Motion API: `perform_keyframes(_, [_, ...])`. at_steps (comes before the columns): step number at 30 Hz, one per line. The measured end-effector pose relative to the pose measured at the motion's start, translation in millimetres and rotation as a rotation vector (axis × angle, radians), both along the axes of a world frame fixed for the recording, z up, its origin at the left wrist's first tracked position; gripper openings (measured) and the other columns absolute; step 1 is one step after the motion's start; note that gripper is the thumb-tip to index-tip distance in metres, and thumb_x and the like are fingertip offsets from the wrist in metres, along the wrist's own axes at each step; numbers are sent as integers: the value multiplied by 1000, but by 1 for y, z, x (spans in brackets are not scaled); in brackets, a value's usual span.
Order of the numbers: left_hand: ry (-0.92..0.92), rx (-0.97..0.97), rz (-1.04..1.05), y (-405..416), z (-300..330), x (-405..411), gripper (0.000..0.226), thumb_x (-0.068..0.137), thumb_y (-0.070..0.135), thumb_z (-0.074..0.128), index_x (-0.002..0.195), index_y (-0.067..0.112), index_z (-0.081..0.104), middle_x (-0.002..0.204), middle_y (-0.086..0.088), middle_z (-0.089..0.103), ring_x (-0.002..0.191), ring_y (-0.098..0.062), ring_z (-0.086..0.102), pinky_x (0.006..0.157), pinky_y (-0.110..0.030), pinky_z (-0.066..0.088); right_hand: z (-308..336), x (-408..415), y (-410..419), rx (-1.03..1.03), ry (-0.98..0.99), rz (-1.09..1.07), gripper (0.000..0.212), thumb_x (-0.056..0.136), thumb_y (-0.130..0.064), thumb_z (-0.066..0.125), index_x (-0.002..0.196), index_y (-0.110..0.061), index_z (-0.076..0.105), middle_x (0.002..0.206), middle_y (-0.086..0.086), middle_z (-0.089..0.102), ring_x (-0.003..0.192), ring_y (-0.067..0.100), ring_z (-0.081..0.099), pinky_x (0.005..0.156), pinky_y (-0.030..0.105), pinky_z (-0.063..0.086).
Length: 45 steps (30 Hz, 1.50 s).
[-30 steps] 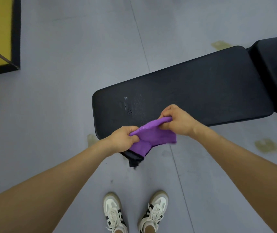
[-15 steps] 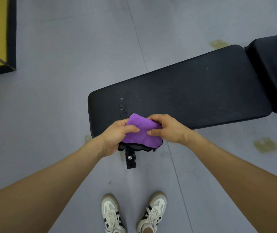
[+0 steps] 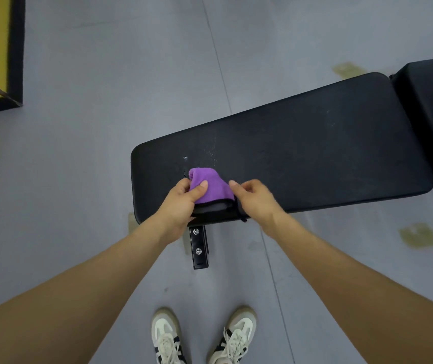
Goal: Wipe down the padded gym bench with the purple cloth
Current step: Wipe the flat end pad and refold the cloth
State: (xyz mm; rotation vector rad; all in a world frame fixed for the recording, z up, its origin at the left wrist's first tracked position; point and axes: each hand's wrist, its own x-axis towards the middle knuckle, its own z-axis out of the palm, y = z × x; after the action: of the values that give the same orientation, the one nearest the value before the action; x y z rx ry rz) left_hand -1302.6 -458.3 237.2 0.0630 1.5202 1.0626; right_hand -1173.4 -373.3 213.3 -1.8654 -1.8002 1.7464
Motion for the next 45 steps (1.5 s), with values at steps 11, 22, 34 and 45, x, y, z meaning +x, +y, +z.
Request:
perform_keyframes(11, [224,-62,-197,32,-9,14,26,94,35,53,106,12,53,108,-11,65,95,-20,62,86,-31,51,-20,-16,37,-26,80,120,49,88,-49,56,109,-5,58,105,10,63,101,28,60,86,38,49])
perform_keyframes(22, [1109,-335,-487,-11,-65,-33,51,91,28,57,137,14,38,144,-7,27,130,-27,34,101,-43,38,-68,-8,1,867,-299,487,66,93,-26,54,148,-11,22,148,22,28,135,38,30,112,47,23])
perform_keyframes(34, [1079,-264,-857,-22,-112,-104,87,86,33,63,151,29,5,159,1,-9,147,-21,-3,116,-43,21,-88,-70,49,981,-397,522,56,94,-30,52,144,-24,29,145,17,27,130,36,29,106,47,28])
perform_keyframes(45, [1082,-294,-944,-17,-108,-109,90,86,38,61,151,27,-1,158,-1,-13,147,-23,-3,111,-39,29,-93,-49,-23,1091,-320,664,59,71,-27,78,123,-19,50,114,18,55,94,34,58,75,41,50])
